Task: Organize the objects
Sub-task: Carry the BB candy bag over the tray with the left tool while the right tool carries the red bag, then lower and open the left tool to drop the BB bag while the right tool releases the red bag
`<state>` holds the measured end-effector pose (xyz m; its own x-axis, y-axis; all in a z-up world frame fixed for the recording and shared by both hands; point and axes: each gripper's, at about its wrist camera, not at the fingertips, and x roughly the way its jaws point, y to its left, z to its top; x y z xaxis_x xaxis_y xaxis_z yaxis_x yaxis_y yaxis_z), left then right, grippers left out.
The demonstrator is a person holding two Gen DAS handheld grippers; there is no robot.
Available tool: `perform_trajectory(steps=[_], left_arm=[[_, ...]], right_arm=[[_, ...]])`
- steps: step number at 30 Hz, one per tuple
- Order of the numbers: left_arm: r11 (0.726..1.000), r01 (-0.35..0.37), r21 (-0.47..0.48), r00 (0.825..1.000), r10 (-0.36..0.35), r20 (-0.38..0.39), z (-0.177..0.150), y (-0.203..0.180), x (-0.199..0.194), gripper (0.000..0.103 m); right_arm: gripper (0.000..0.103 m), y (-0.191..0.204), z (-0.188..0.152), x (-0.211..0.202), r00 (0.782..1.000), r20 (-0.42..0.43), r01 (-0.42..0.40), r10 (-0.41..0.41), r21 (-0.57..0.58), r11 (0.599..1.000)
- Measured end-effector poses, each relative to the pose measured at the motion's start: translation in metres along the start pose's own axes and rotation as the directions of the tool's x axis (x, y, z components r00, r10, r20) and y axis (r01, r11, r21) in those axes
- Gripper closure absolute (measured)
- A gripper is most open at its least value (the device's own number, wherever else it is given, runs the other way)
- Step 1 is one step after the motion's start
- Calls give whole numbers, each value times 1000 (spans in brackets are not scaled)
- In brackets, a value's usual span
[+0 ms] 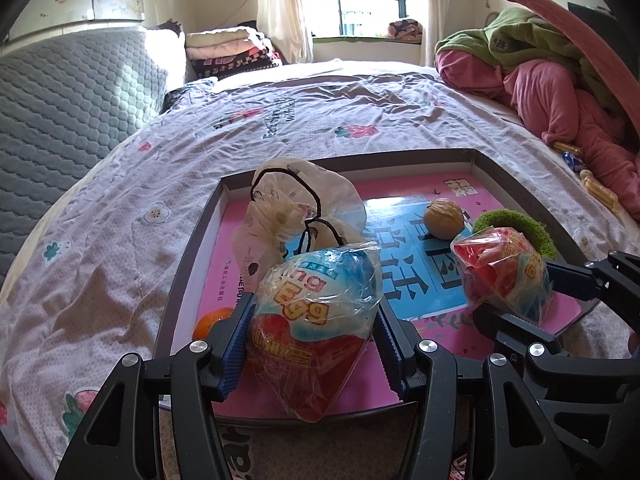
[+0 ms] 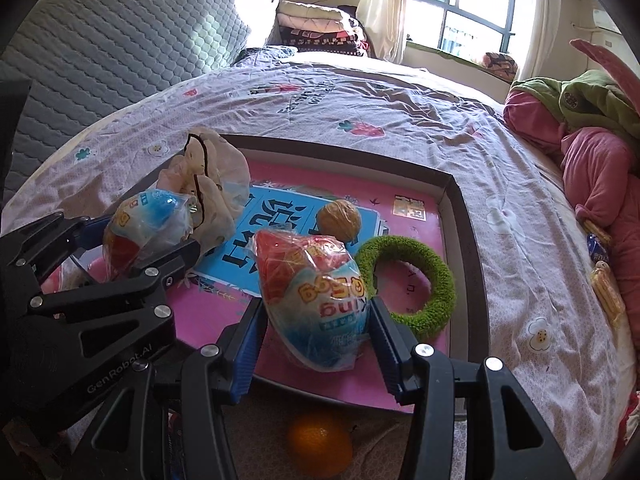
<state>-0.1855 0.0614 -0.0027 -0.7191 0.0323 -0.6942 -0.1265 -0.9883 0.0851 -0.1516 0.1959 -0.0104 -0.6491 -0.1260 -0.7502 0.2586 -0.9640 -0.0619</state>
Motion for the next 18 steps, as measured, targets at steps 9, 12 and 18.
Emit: perform_trajectory(steps=[9,12,18], left_arm=[[1000,0,24,1000,0,-7,-2,-4,0,45],[1000,-4,24,1000,4,-7,-2,-4,0,45],[1000,4,25,1000,-4,-13,-2,-3,-1,44]], right_arm=[[51,-1,-3,-5,1000,5,16,-16,-30,999],[51,0,-2,-5,1000,4,21,-20,-32,999],[51,-3,-2,-5,1000,2,17,-17,-16,1000]])
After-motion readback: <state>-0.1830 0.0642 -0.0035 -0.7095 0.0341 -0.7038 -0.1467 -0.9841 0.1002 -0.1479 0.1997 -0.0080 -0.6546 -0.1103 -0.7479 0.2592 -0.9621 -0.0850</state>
